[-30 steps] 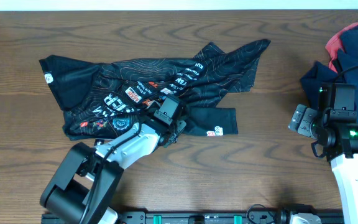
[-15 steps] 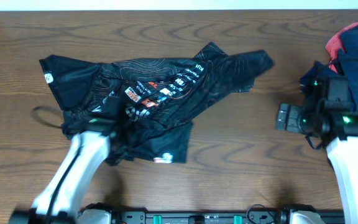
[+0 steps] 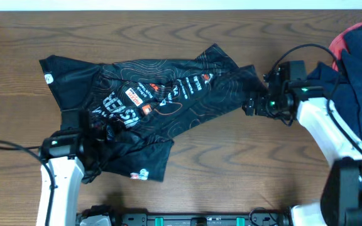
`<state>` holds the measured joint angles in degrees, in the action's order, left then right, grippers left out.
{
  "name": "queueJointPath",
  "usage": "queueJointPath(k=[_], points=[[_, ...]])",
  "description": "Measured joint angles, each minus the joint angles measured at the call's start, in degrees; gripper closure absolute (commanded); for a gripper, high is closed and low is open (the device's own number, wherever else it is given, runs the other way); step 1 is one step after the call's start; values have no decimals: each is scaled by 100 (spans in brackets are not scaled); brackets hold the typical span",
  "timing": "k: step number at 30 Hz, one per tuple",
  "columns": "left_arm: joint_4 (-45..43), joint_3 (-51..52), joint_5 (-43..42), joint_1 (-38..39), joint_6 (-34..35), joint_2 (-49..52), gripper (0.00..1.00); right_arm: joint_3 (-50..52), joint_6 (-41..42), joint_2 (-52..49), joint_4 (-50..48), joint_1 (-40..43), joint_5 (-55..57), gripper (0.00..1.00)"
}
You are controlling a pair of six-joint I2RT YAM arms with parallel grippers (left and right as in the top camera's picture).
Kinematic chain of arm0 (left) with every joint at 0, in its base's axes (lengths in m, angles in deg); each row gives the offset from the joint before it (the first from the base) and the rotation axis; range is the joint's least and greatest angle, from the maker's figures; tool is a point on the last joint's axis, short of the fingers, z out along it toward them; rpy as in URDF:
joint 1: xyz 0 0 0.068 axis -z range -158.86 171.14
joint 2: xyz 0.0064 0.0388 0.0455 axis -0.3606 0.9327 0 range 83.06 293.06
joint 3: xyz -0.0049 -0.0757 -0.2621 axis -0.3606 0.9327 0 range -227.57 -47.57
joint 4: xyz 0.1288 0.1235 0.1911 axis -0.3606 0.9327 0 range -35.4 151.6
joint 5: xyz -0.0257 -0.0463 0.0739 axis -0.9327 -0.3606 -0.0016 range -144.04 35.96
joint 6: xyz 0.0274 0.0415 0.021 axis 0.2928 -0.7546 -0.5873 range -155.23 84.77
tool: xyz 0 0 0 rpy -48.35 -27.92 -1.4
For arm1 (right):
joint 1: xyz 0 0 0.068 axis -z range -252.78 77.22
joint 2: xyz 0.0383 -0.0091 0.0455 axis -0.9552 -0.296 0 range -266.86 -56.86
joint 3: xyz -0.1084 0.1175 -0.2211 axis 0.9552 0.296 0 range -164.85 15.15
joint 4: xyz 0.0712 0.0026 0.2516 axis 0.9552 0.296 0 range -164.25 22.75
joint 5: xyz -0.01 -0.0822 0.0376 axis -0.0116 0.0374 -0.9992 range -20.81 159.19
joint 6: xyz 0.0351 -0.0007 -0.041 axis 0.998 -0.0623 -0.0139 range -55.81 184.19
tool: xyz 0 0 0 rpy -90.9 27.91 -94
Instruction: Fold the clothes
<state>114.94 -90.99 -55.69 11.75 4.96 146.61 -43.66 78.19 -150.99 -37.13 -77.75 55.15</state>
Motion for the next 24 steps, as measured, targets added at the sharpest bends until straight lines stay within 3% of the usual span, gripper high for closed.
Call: queueJointPath(k=[7, 14, 16, 17, 20, 24], points=[[-192, 0, 170, -1073, -219, -15, 94, 0, 546, -562, -321, -22, 199, 9], [-238, 0, 28, -1217, -444, -24, 94, -22, 765, -935, -658, -258, 201, 12], [-238, 0, 22, -1217, -450, -24, 94, -59, 837, -999, -765, -339, 223, 21], [-238, 0, 13, -1217, -455, -24, 94, -81, 896, -1034, -789, -367, 251, 33], [-238, 0, 11, -1217, -468, -26, 94, -129, 1084, -1128, -831, -393, 356, 99], [-240, 0, 9, -1217, -470, -28, 94, -136, 1283, -1217, -815, -382, 444, 99]])
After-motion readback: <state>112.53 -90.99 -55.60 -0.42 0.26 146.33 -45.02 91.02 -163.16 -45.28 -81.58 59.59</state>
